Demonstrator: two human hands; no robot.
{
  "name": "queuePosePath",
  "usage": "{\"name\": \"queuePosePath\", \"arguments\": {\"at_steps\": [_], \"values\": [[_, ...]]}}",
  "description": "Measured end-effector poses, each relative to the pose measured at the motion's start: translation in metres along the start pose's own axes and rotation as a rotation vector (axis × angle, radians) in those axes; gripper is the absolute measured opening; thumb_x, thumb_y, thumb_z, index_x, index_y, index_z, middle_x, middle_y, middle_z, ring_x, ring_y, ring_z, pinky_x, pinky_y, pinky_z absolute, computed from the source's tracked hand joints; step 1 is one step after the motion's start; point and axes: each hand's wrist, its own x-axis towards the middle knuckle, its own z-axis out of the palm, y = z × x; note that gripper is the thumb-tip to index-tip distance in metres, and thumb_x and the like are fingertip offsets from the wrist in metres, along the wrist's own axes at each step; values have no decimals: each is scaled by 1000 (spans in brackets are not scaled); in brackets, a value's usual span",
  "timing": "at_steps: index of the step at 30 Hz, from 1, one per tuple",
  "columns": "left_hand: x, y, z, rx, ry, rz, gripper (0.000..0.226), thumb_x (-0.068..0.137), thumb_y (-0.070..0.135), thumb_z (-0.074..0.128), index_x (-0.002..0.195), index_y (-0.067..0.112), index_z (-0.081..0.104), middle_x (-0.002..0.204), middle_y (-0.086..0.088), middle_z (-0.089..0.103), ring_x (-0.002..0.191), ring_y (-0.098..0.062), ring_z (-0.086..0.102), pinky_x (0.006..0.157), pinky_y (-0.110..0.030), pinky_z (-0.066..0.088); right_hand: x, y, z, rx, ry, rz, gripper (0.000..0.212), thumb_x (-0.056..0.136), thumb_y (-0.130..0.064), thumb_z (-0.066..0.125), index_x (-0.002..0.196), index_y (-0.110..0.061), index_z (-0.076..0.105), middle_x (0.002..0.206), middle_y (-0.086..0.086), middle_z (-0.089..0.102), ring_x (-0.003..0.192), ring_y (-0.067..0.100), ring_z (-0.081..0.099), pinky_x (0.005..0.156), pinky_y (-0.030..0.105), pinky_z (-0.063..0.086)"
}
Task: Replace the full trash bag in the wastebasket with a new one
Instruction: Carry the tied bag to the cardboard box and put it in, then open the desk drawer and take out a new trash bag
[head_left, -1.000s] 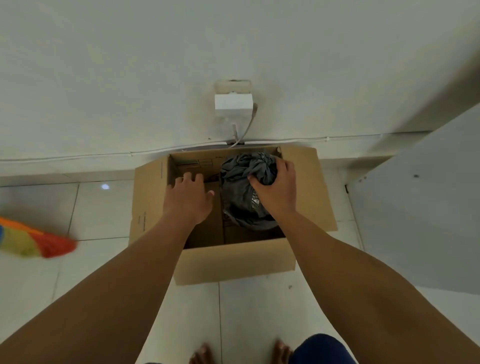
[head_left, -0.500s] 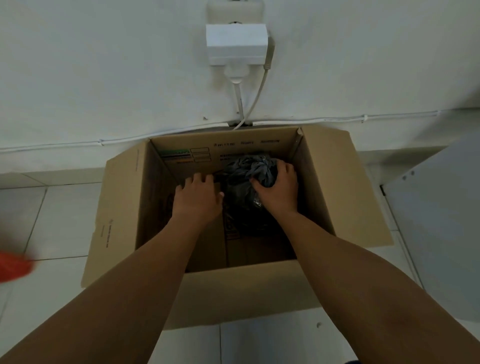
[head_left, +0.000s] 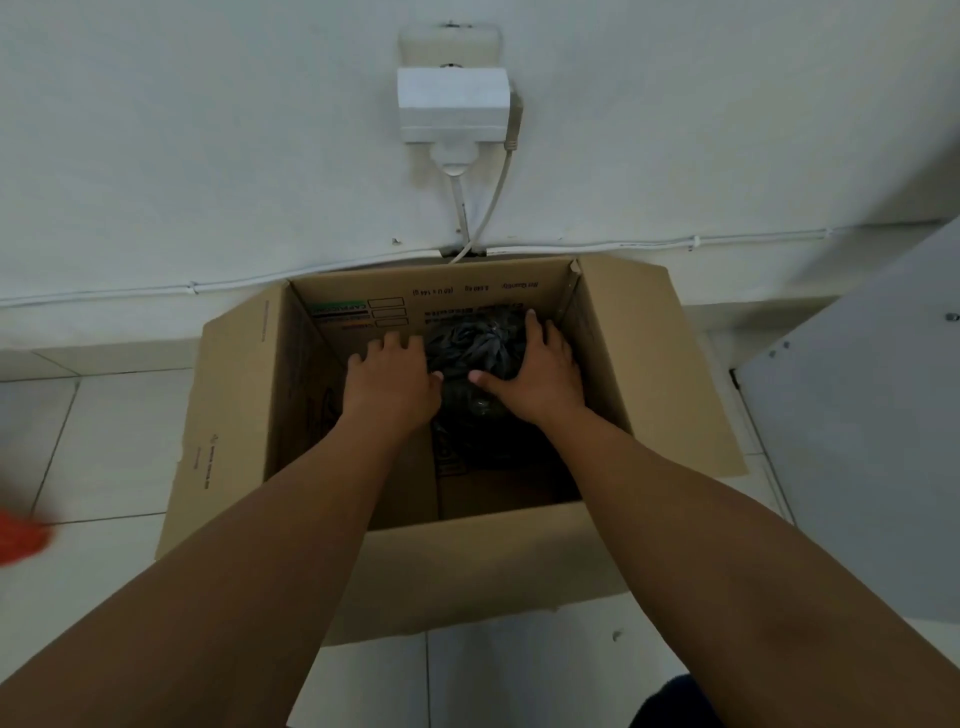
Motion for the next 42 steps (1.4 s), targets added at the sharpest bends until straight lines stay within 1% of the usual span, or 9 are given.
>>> {"name": "queuePosePath", "arguments": {"at_steps": [2,4,7,10,16,22,28,35,42], "values": [[-4,3,-12,0,20,3,50,98,46,46,137,14,46,139,-14,48,129,-34,45,103,-49,39,-7,-3,-16,-43,-14,-5,113,75,-72,68,159,-22,11,164,10,15,149,32,19,117,51,29],[-10,7,-29,-7,30,3,51,98,45,48,138,13,46,139,-14,48,129,-34,46,103,-50,39,-15,-7,-35,-97,-27,-18,90,84,-62,66,154,-19,29,155,13,31,142,33,31,110,47,39],[-26,19,-66,-13,20,7,50,98,44,49,136,12,48,137,-15,51,127,-34,48,101,-49,41,-38,-18,-75,-99,-64,-37,57,92,-49,61,136,-15,54,136,11,53,125,32,51,99,41,48],[-49,33,-119,-25,-9,26,46,98,44,48,131,13,52,131,-15,54,121,-34,51,96,-47,45,-72,-38,-129,-86,-142,1,43,96,-42,57,128,-13,59,129,10,60,114,30,59,90,36,50],[-121,70,-259,-43,-16,72,39,100,43,44,122,12,56,120,-12,61,108,-31,61,78,-36,47,-155,-88,-258,-209,-260,30,46,97,-44,53,131,-13,55,131,10,58,115,31,57,91,38,50],[-215,109,-403,-117,2,145,28,98,41,45,104,18,60,100,-6,64,91,-28,62,71,-35,47,-264,-136,-391,-188,-234,72,50,97,-42,53,138,-14,51,137,7,55,121,29,56,95,38,48],[-306,142,-508,-110,-11,209,29,99,39,45,108,20,65,103,-6,65,93,-30,63,78,-39,54,-367,-166,-496,-133,-194,118,46,96,-41,53,137,-19,53,136,4,56,119,25,57,96,36,48],[-355,198,-548,-41,17,252,29,98,36,45,111,18,64,103,-6,62,92,-28,62,80,-39,53,-422,-146,-561,-84,-76,166,45,95,-39,57,136,-20,56,136,2,57,120,24,58,95,35,46],[-387,304,-541,-107,16,219,29,96,36,46,112,19,65,106,-5,64,96,-28,63,75,-34,48,-451,-57,-613,-40,-42,169,45,92,-44,60,131,-23,59,128,1,62,113,23,61,92,35,49]]}}
